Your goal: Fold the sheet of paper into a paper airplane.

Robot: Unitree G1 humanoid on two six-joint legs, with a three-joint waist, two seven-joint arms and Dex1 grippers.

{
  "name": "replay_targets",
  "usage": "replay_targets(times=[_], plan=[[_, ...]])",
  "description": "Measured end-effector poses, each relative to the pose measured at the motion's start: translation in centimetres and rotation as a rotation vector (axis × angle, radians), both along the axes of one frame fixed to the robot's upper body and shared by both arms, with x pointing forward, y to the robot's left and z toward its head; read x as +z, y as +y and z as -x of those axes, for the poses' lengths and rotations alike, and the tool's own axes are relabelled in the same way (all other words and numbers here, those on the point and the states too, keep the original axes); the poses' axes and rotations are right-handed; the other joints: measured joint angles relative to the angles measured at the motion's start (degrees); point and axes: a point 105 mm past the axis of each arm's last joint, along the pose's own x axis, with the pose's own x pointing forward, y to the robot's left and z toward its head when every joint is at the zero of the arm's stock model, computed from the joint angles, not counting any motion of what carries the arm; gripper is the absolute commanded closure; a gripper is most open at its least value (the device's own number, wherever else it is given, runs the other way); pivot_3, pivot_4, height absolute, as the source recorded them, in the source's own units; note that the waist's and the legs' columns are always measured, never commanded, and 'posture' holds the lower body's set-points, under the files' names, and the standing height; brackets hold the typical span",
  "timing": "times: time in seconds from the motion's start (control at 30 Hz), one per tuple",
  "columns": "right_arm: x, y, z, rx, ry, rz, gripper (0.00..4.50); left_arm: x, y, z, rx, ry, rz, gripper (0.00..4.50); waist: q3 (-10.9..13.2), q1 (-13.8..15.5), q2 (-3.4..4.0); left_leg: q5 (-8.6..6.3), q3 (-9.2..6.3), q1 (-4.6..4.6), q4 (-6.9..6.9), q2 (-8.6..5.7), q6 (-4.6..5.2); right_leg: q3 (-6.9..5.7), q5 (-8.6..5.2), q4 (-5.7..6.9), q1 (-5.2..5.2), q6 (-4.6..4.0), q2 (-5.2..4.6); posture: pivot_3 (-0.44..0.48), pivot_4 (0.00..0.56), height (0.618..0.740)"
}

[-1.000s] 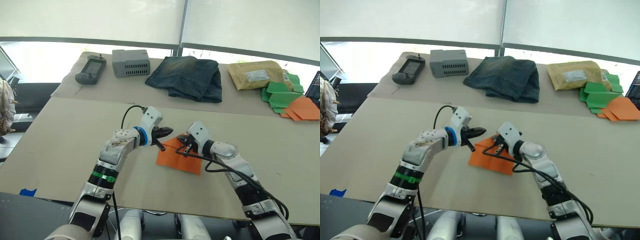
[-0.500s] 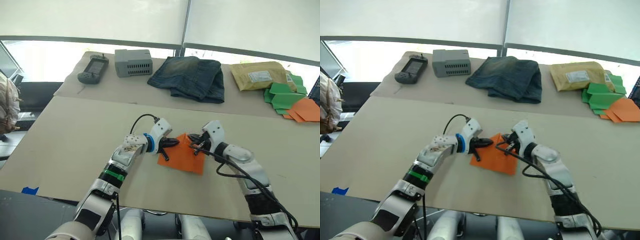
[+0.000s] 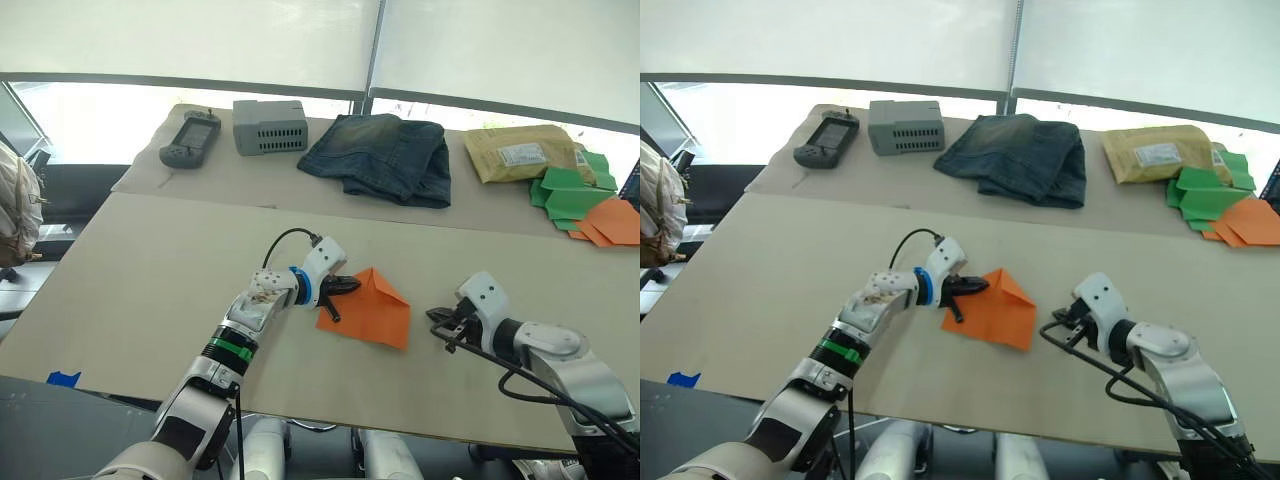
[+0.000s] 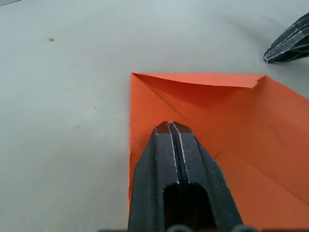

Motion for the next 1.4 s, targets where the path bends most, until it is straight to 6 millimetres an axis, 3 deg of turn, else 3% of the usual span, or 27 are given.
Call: replay_targets(times=[0.13, 0.3, 0.43, 0.7, 0.9, 1.4], plan=[[-0.1, 0.7, 0.4, 0.020, 0.007, -0.017, 4.50, 0.0, 0.1, -0.1, 0.007, 0.001, 0.003, 4.47, 0.0, -0.1, 0.00, 0.00, 0.02, -0.01, 0.02, 0.00, 0.00, 0.01, 0.00, -0.01, 0.00, 0.01, -0.01, 0.000, 0.150, 0.728], [0.4, 0.6, -1.7, 0.042, -0.098, 0.101, 4.50, 0.0, 0.0, 0.0, 0.012, 0.005, 0.011, 4.47, 0.0, -0.3, 0.01, 0.00, 0.09, 0.00, 0.05, 0.00, 0.00, 0.02, -0.01, -0.01, -0.04, -0.04, -0.02, 0.000, 0.150, 0.728], [1.5, 0.4, -2.8, 0.149, -0.128, 0.223, 4.50, 0.0, -0.2, 0.1, 0.010, 0.006, 0.018, 4.47, 0.0, -0.1, 0.00, -0.01, 0.07, -0.08, 0.05, -0.01, 0.02, 0.01, 0.00, -0.05, -0.05, 0.02, -0.01, 0.000, 0.150, 0.728], [1.1, 2.0, -3.1, 0.383, -0.041, 0.241, 4.50, 0.0, -0.2, 0.0, 0.025, 0.008, 0.029, 4.47, 0.0, -0.2, 0.00, -0.02, 0.06, -0.10, 0.09, -0.01, 0.03, 0.01, 0.03, -0.05, -0.04, 0.06, 0.00, 0.000, 0.150, 0.728], [1.1, 2.3, -4.3, 0.421, -0.021, 0.169, 4.50, -0.2, -0.1, 0.1, 0.048, 0.007, 0.039, 4.47, 0.0, -0.5, 0.00, -0.02, 0.04, -0.09, 0.09, -0.01, 0.03, 0.01, 0.05, -0.03, -0.04, 0.04, 0.01, 0.000, 0.150, 0.728], [3.2, 5.1, -4.1, 0.418, -0.002, -0.176, 4.50, -0.1, 0.1, 0.1, 0.061, -0.003, 0.040, 4.47, 0.0, -0.6, 0.01, -0.02, 0.03, -0.10, 0.09, 0.00, 0.03, 0.01, 0.10, 0.00, -0.06, -0.05, 0.00, 0.000, 0.150, 0.728]])
